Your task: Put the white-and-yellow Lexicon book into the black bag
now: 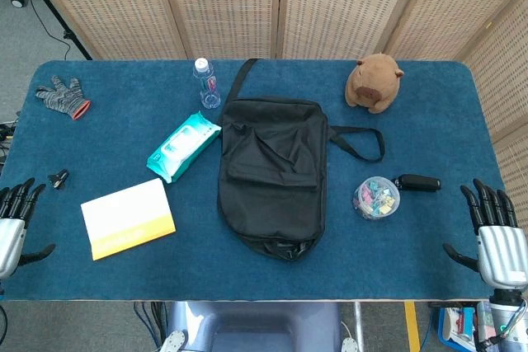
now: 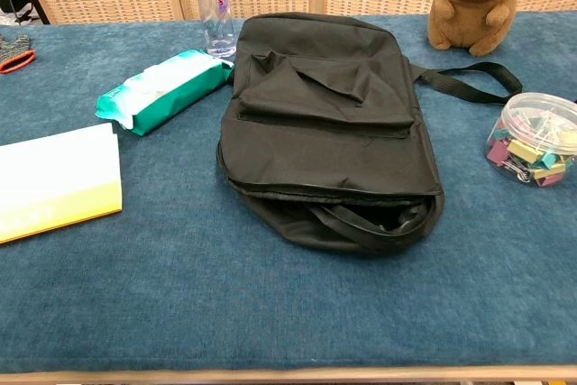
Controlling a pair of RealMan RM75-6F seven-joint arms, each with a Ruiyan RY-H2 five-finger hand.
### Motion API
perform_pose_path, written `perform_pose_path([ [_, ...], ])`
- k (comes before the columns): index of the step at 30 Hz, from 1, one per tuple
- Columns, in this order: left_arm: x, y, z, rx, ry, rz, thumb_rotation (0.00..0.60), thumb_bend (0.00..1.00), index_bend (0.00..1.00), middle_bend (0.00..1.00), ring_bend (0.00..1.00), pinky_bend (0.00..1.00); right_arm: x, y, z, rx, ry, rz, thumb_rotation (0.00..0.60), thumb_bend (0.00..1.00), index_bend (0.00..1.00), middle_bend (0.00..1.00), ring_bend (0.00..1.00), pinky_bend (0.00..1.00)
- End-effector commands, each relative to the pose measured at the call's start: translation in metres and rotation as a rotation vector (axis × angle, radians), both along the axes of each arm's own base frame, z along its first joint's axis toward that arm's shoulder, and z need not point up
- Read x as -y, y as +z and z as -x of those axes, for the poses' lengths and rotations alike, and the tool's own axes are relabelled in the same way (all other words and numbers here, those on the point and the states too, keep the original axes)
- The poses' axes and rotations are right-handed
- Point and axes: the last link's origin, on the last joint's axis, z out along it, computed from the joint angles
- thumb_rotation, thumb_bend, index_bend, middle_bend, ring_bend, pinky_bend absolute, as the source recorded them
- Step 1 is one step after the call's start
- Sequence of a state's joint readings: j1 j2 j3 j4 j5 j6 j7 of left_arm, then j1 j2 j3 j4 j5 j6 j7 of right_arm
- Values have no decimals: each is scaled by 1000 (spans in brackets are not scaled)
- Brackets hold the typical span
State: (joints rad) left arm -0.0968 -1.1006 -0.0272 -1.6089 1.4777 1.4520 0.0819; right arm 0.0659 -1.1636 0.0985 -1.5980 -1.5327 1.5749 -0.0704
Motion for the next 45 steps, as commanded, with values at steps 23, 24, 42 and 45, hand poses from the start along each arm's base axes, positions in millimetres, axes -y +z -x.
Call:
perform_pose_path([
  [23, 11, -62, 49, -14, -265, 348, 600, 23, 0, 0, 0, 0, 3, -2, -4, 28, 0, -17, 600, 0, 0, 0, 0, 0],
  [24, 12, -64, 51, -9, -273, 351, 600, 23, 0, 0, 0, 0, 3, -2, -3, 30, -2, -18, 600, 0, 0, 0, 0, 0],
  [42, -2, -91, 52, 1, -339, 338, 600, 24, 0, 0, 0, 0, 6, 1, 1, 44, -13, -16, 600, 0, 0, 0, 0, 0],
  [45, -4, -93, 53, -5, -335, 342, 600, 24, 0, 0, 0, 0, 6, 2, 1, 47, -13, -15, 600, 0, 0, 0, 0, 0],
])
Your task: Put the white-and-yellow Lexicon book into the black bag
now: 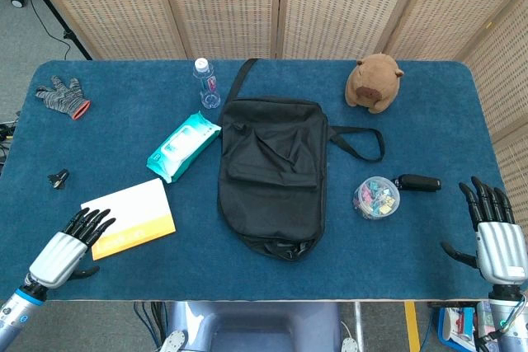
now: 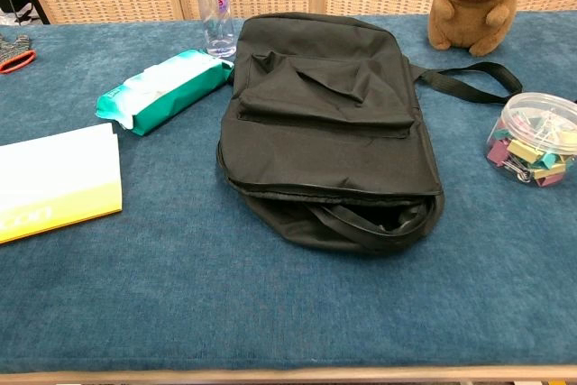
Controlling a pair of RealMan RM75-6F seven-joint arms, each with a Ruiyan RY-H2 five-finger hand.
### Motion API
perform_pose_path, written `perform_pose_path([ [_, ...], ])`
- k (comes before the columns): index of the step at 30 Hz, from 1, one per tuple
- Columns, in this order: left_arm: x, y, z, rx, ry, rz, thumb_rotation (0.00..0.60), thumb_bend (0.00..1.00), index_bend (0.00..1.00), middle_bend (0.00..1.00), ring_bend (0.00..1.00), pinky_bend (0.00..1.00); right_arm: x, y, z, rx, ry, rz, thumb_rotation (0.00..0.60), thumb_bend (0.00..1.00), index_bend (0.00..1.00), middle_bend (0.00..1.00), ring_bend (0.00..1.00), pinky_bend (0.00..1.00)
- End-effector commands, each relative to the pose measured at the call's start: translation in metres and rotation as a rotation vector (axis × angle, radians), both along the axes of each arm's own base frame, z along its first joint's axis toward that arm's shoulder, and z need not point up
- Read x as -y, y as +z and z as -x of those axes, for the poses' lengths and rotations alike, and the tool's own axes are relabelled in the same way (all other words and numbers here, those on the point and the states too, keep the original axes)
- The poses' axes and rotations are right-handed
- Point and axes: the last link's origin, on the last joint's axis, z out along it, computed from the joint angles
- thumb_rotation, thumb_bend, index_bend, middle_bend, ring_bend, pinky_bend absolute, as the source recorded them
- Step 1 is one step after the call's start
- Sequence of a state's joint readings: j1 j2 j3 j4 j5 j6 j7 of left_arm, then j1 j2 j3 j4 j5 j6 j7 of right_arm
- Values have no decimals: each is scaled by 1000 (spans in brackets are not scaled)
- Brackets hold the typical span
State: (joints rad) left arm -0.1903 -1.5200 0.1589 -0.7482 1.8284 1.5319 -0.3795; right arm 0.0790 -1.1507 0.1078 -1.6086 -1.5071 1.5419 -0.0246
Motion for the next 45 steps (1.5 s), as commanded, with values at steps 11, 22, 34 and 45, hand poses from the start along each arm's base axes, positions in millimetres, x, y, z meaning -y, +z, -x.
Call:
perform_pose_path([
  [11, -9, -6, 7, -38, 18, -7, 600, 24, 0, 0, 0, 0, 2, 1, 1, 5, 1, 2, 600, 0, 0, 0, 0, 0],
  [22, -17, -6, 8, -42, 16, -58, 600, 59, 0, 0, 0, 0, 3, 2, 1, 5, -1, 1, 600, 0, 0, 0, 0, 0],
  [34, -24, -6, 5, -38, -9, -89, 600, 316, 32, 0, 31, 162, 3, 2, 2, 5, -6, -3, 600, 0, 0, 0, 0, 0],
  [45, -41, -10, 2, -72, -22, -96, 600, 328, 119, 1, 94, 260, 4, 1, 4, 1, -17, -13, 600, 0, 0, 0, 0, 0],
])
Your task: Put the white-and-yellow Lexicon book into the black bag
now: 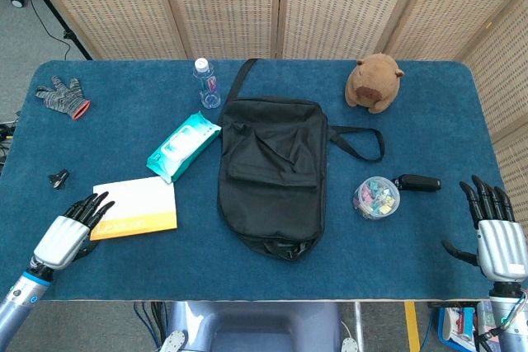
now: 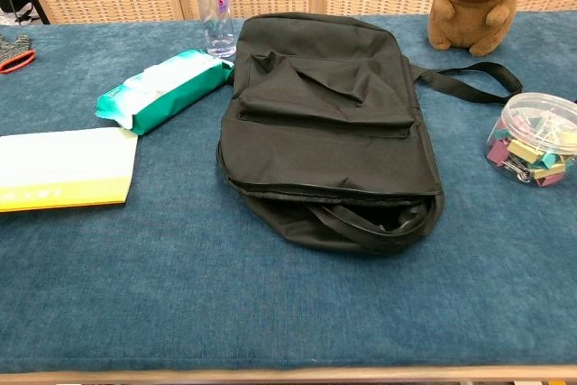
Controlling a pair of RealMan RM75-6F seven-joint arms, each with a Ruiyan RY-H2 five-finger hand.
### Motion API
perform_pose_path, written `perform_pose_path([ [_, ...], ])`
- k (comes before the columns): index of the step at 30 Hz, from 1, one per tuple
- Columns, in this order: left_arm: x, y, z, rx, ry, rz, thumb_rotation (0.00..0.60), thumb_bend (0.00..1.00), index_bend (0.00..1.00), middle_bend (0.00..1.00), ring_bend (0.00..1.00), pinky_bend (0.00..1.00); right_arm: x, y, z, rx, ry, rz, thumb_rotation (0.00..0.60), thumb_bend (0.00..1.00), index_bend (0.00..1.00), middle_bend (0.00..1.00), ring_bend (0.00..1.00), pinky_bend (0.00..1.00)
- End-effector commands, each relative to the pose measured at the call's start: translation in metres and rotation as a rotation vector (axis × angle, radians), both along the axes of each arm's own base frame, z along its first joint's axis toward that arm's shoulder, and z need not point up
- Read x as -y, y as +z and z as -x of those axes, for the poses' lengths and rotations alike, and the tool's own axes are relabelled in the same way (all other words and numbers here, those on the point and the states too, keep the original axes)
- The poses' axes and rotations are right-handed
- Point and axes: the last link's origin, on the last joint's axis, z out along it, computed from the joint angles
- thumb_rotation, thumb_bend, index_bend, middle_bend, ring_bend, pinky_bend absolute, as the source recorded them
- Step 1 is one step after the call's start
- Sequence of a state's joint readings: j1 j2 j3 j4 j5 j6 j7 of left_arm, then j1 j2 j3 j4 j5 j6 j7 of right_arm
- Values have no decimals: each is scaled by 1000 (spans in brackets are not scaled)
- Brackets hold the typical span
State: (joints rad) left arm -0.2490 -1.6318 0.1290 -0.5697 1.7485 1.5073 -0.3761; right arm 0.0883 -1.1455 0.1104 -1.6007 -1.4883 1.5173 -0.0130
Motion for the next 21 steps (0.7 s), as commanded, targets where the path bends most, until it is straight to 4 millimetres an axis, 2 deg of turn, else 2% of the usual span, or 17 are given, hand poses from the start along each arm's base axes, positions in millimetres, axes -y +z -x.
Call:
perform_pose_path([
  [1, -5, -2, -1, -13, -6, 0, 600, 332, 124, 4, 99, 268, 0, 0, 0, 0, -2, -1, 600, 0, 0, 0, 0, 0],
  [10, -13, -8, -8, -17, -25, 3, 600, 362, 250, 132, 212, 371, 1, 1, 1, 2, -9, -2, 600, 0, 0, 0, 0, 0],
  [16, -15, -9, -9, -45, -48, -32, 600, 363, 425, 292, 318, 424, 1, 0, 1, 4, -9, -9, 600, 0, 0, 0, 0, 0],
  [21, -16, -7, -13, -21, -77, -70, 600, 403, 594, 461, 457, 551, 0, 0, 1, 4, -10, -11, 600, 0, 0, 0, 0, 0],
])
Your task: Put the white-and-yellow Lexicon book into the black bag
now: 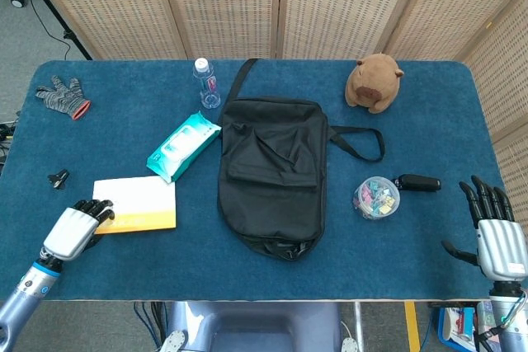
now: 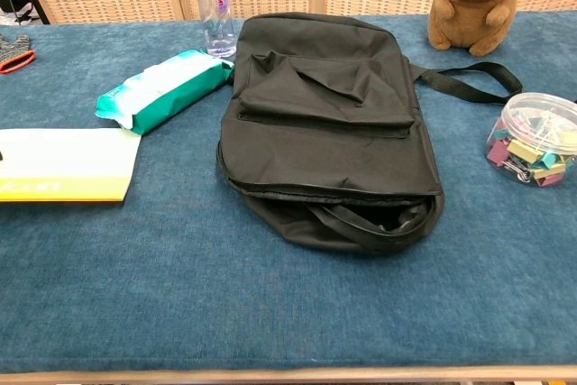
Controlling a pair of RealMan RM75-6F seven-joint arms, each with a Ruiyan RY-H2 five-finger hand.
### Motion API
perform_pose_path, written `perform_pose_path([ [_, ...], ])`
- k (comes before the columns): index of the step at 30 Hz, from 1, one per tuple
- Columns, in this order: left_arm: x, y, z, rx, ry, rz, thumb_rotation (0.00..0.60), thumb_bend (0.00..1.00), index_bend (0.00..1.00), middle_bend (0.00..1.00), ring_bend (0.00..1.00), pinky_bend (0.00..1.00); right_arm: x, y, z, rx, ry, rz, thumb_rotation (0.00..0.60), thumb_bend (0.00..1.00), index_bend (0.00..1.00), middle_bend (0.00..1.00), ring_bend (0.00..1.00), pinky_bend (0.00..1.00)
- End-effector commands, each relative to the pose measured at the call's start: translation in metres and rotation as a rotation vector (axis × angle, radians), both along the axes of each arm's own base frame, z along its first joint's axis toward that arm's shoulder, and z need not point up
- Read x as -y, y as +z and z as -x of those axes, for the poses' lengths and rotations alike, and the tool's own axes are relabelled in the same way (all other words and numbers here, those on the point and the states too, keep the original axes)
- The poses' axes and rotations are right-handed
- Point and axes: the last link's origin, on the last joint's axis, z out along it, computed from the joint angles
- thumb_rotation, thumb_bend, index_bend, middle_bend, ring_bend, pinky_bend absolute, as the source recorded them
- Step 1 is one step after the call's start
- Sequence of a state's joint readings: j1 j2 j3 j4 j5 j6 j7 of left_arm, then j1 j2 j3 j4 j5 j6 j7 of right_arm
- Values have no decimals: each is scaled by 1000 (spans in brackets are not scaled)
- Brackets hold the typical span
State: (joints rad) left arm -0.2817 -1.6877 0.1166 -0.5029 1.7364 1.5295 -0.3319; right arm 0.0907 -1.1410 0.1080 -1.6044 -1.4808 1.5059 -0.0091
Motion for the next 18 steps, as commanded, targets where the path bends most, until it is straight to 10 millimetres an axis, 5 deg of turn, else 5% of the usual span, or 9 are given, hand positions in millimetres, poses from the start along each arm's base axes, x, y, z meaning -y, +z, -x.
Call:
perform_pose_path([
  [1, -1, 1, -4, 21, -23, -27, 600, 422, 613, 478, 475, 567, 0, 0, 0, -1, -2, -2, 600, 0, 0, 0, 0, 0],
  [5, -2, 3, -7, 46, -43, -48, 600, 510, 683, 534, 530, 619, -1, -1, 1, -4, -5, -8, 600, 0, 0, 0, 0, 0],
  [18, -18, 11, -18, 80, -91, -69, 600, 551, 755, 595, 584, 681, -1, -1, -6, 5, 23, -133, 600, 0, 0, 0, 0, 0],
])
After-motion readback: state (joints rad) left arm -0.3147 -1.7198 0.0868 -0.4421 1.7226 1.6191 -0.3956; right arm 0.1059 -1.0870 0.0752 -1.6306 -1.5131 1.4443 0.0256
